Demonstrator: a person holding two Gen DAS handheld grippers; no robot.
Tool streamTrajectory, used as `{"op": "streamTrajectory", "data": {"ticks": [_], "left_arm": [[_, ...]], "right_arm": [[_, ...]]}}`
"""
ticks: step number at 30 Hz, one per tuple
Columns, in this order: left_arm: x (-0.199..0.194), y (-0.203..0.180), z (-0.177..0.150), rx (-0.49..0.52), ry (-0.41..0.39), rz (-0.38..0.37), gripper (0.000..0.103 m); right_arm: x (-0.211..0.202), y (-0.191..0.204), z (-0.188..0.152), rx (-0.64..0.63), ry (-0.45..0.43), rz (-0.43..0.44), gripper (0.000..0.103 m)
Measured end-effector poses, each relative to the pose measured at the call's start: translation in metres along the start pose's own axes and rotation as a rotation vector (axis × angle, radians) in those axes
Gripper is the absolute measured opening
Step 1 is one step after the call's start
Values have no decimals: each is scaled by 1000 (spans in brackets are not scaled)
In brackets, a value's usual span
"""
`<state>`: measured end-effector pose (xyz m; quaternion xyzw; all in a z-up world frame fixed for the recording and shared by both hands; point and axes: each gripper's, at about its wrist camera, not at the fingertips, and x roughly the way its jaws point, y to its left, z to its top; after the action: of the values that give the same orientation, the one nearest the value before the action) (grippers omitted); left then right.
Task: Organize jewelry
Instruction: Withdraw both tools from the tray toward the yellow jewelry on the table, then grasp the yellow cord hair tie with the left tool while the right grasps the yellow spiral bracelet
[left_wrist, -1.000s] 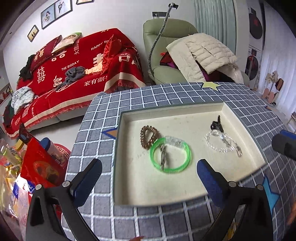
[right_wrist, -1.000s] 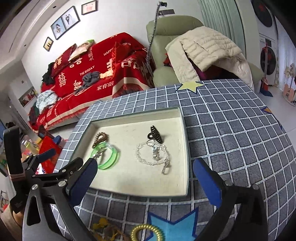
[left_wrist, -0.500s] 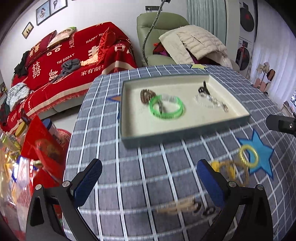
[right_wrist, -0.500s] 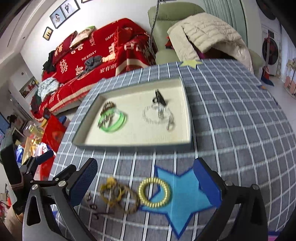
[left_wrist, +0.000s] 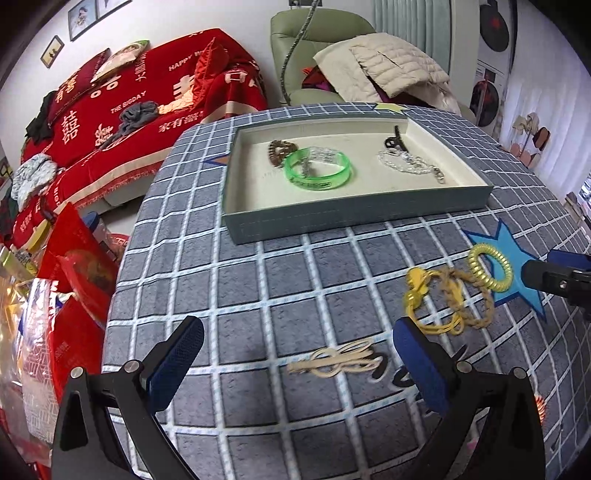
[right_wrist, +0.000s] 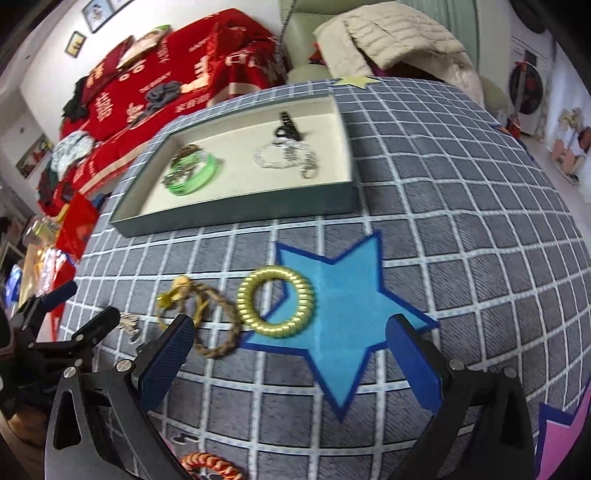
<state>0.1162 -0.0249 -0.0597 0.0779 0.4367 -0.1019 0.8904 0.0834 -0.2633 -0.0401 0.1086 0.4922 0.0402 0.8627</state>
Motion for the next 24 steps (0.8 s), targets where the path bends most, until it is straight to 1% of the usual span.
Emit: {"op": "streamTrajectory", "data": {"ticks": [3,6,9,11,12,15,17,18,22,24], "left_arm": [[4,-10,7,13,7,-13,103],[13,-19,12,36,32,-27,103],[24,-31,13,84,60,-4,103],[28,-35,13,98,75,-4,103],[30,-37,13,103,81,-6,103],[33,-41,14,112,84,-5,103],[34,-43,16,114,87,-5,103],[34,-43,16,116,87,-3,103],[36,-45,19,120,86,-2,103],[35,-47,18,124,83,-7,103]], "right_arm": [[0,-8,2,20,-4,-35,103],[1,-10,5,17,-8,-52,102],[2,-9,5,5,-4,-62,97],[5,-8,5,-6,1,-68,94],[7,-8,6,-12,4,-68,91],[15,-3,8,-46,20,-78,77],[21,1,8,-68,31,-90,71],[24,3,8,-78,37,-97,65],[28,9,6,-133,35,-137,58],[28,12,4,-160,33,-149,57]]}}
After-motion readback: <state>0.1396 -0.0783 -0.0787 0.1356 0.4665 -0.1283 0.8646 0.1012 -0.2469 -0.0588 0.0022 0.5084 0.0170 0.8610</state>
